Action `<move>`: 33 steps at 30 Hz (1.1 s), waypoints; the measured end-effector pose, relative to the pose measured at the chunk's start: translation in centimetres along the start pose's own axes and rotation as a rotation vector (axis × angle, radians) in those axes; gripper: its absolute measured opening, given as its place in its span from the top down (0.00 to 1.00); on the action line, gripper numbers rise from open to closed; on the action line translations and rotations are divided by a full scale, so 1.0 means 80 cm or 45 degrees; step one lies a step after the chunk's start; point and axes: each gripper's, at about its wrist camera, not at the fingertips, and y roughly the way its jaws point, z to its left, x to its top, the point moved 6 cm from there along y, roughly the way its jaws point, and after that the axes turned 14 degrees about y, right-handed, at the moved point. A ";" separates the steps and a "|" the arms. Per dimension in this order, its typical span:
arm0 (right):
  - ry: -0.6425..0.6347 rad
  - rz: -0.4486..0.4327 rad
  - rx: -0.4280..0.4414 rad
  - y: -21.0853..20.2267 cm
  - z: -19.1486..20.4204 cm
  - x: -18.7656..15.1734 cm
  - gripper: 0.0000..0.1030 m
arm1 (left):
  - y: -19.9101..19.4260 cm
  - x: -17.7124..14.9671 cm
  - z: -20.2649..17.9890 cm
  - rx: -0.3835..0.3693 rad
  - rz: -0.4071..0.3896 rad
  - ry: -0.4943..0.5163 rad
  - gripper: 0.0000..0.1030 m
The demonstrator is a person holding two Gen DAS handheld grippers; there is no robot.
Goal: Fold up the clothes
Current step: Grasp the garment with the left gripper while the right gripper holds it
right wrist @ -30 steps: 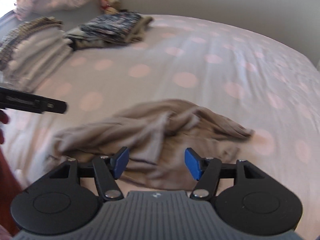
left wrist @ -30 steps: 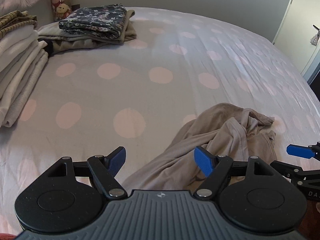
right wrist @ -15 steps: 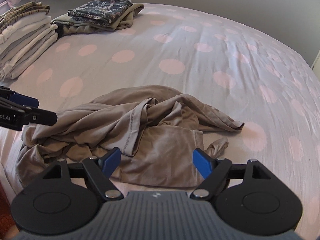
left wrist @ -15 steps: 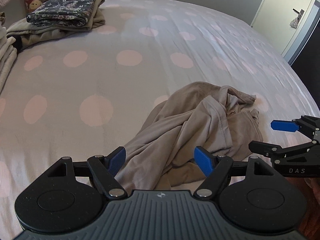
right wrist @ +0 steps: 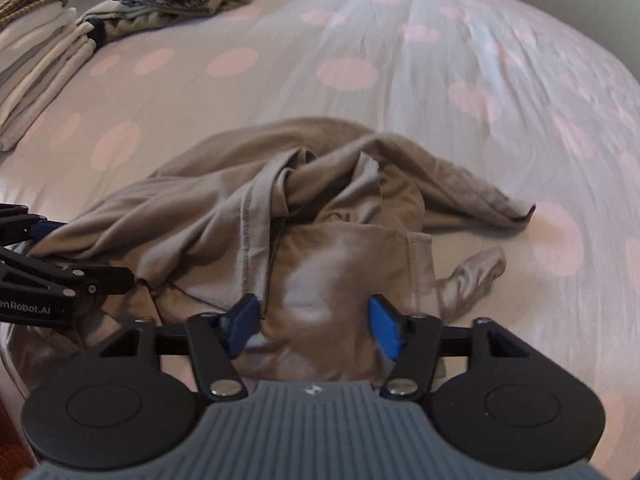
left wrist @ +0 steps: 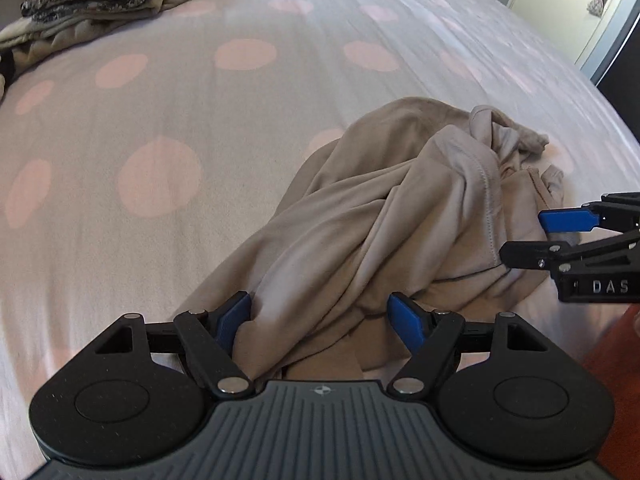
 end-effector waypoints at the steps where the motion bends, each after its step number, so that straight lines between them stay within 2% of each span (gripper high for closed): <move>1: 0.010 0.014 -0.003 0.004 -0.002 0.000 0.53 | 0.000 0.000 0.001 0.016 0.001 0.013 0.31; 3: 0.020 0.023 0.005 0.007 -0.002 -0.001 0.61 | 0.001 0.000 0.002 0.048 0.004 0.038 0.42; 4: 0.016 0.017 0.009 0.006 -0.001 -0.001 0.68 | -0.001 -0.001 0.003 0.060 0.000 0.044 0.44; 5: 0.013 0.010 0.013 0.005 0.000 -0.002 0.75 | -0.003 -0.001 0.004 0.064 -0.009 0.040 0.50; 6: 0.007 0.000 0.014 0.003 0.002 -0.002 0.78 | -0.006 -0.001 0.005 0.068 -0.019 0.036 0.57; 7: -0.005 -0.012 0.010 0.001 0.004 -0.003 0.80 | -0.008 -0.001 0.006 0.071 -0.028 0.032 0.60; 9: -0.030 -0.040 0.003 -0.005 0.010 -0.005 0.84 | -0.012 -0.001 0.009 0.064 -0.043 0.007 0.72; 14: -0.065 -0.182 0.019 -0.044 0.023 -0.004 0.87 | -0.043 0.006 0.016 0.076 -0.135 -0.044 0.86; 17: -0.048 -0.287 0.034 -0.079 0.029 0.000 0.88 | -0.074 0.020 0.026 0.131 -0.214 -0.070 0.90; 22: -0.042 -0.522 0.042 -0.165 0.039 0.035 0.90 | -0.149 0.048 0.055 0.210 -0.370 -0.096 0.92; 27: -0.089 -0.770 0.009 -0.257 0.049 0.072 0.90 | -0.234 0.081 0.080 0.336 -0.525 -0.051 0.92; 30: -0.047 -0.841 -0.046 -0.288 0.035 0.090 0.90 | -0.279 0.096 0.099 0.416 -0.601 -0.061 0.92; 33: 0.033 -0.837 -0.107 -0.289 0.010 0.097 0.90 | -0.303 0.101 0.117 0.453 -0.634 -0.087 0.92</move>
